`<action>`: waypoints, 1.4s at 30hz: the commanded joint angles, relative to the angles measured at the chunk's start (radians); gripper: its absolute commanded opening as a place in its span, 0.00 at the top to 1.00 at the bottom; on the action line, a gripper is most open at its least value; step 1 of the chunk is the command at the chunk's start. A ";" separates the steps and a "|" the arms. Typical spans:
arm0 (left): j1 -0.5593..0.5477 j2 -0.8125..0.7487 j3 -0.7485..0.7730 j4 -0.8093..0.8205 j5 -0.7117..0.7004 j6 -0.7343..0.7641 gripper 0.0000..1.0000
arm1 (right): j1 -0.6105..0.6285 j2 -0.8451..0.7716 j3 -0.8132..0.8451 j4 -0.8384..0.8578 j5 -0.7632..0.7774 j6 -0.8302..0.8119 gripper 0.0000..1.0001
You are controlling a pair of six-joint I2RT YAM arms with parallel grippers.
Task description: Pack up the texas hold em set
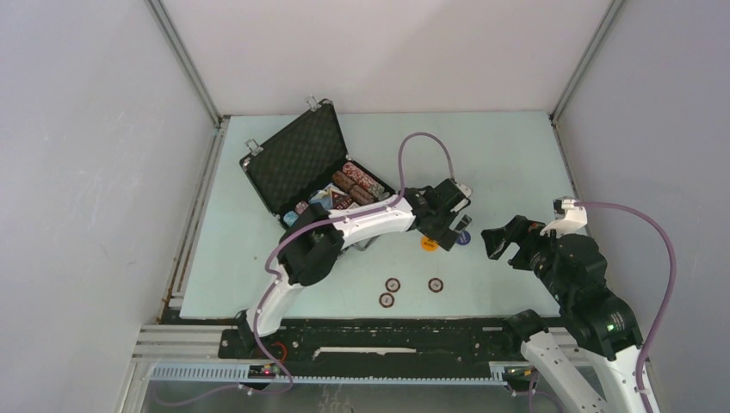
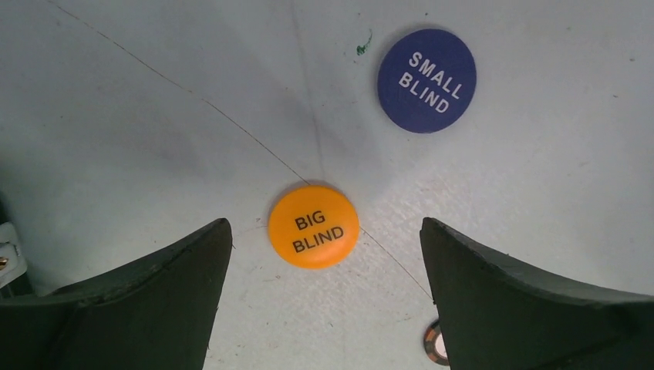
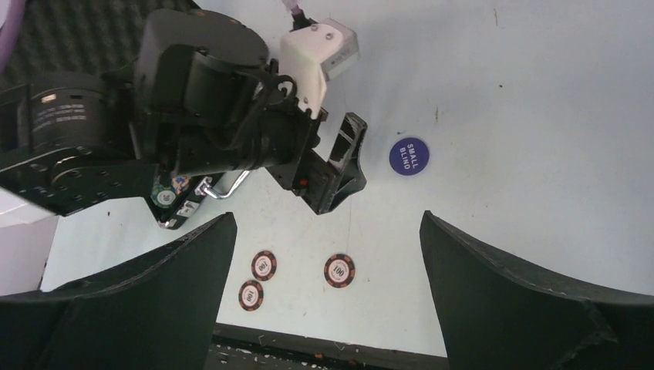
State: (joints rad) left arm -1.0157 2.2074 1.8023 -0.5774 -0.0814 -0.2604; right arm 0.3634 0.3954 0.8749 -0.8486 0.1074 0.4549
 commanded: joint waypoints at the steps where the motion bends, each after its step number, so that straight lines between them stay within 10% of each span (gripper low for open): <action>1: -0.006 0.045 0.089 -0.086 -0.041 0.008 0.04 | 0.006 -0.002 0.012 0.016 0.009 -0.005 0.01; 42: -0.026 0.012 0.131 -0.176 -0.092 0.014 0.53 | 0.007 -0.005 0.004 0.027 0.004 -0.008 0.00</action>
State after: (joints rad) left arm -1.0412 2.3310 1.9320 -0.7273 -0.1349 -0.2611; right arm 0.3634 0.3954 0.8745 -0.8478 0.1040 0.4549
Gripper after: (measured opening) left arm 0.528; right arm 0.993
